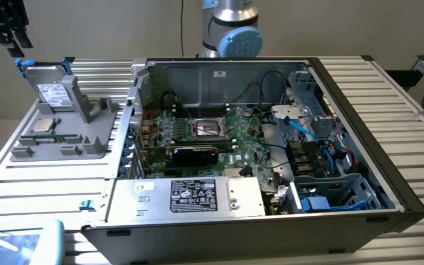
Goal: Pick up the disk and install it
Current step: 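Pick up the disk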
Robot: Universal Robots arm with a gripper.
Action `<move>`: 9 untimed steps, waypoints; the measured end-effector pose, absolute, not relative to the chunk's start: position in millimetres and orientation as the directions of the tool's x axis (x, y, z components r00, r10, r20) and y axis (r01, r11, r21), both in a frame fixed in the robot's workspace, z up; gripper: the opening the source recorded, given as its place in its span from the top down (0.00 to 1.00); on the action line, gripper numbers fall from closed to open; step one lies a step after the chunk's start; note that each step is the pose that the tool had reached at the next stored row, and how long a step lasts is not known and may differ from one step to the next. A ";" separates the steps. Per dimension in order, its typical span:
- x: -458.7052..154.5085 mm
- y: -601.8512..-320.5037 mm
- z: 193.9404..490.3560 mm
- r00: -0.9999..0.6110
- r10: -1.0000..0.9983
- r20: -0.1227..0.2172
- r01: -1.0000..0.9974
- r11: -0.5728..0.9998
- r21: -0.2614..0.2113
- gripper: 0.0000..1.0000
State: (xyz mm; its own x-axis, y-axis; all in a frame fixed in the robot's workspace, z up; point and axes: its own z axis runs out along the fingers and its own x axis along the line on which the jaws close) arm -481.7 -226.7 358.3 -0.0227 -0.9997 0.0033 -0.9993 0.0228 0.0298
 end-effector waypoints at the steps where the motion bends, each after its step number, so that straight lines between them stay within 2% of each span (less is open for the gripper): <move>1: -481.7 -226.7 356.4 -0.023 -1.000 0.003 -0.999 0.023 0.030 0.51; 9: -481.6 -226.7 341.9 -0.023 -1.000 0.003 -0.999 0.023 0.030 0.49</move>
State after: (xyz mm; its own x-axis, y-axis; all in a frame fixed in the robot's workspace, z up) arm -481.6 -226.7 341.9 -0.0227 -0.9997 0.0033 -0.9993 0.0228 0.0303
